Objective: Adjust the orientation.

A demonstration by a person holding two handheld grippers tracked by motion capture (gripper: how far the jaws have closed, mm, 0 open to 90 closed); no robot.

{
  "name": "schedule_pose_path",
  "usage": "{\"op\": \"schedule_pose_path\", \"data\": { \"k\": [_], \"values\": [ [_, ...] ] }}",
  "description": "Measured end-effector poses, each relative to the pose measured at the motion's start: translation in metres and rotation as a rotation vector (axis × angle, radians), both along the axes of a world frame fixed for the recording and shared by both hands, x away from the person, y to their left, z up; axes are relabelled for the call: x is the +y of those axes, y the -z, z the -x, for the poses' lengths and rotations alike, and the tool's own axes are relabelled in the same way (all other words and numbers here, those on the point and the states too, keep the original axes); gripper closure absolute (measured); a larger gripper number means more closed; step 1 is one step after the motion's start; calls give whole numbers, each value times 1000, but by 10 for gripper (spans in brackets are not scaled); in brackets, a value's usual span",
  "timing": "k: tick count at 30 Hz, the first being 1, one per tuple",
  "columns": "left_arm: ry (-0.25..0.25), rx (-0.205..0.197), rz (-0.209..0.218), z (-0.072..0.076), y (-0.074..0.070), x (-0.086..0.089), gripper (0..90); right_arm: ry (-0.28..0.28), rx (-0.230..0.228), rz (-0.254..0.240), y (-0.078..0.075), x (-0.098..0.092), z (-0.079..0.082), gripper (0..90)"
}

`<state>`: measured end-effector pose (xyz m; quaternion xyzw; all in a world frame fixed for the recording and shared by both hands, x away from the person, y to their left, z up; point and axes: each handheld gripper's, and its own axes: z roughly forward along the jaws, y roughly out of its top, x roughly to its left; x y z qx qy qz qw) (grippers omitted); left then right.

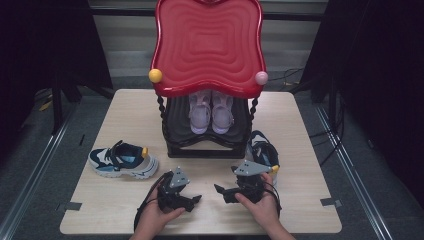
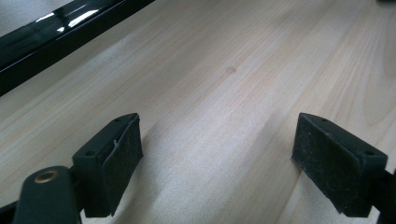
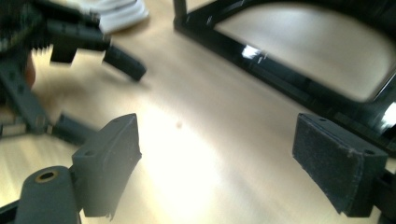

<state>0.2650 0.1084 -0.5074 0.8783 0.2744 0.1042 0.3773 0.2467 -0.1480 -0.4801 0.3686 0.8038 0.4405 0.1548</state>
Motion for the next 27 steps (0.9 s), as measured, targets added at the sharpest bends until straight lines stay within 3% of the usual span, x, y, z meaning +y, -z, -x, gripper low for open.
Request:
{"op": "schedule_pose_path", "data": {
  "k": [7,14,18,21,27],
  "values": [
    [0,-2,-1,0,0,0,154,-23,57,44,18,-5,6,145],
    [0,0,1,0,0,0,154,-33,64,94,28,-6,6,146],
    [0,0,1,0,0,0,154,-41,69,94,28,-7,6,145],
    [0,0,1,0,0,0,154,-51,90,111,29,-8,4,145],
    [0,0,1,0,0,0,154,-62,89,142,29,-7,5,135]
  ]
}}
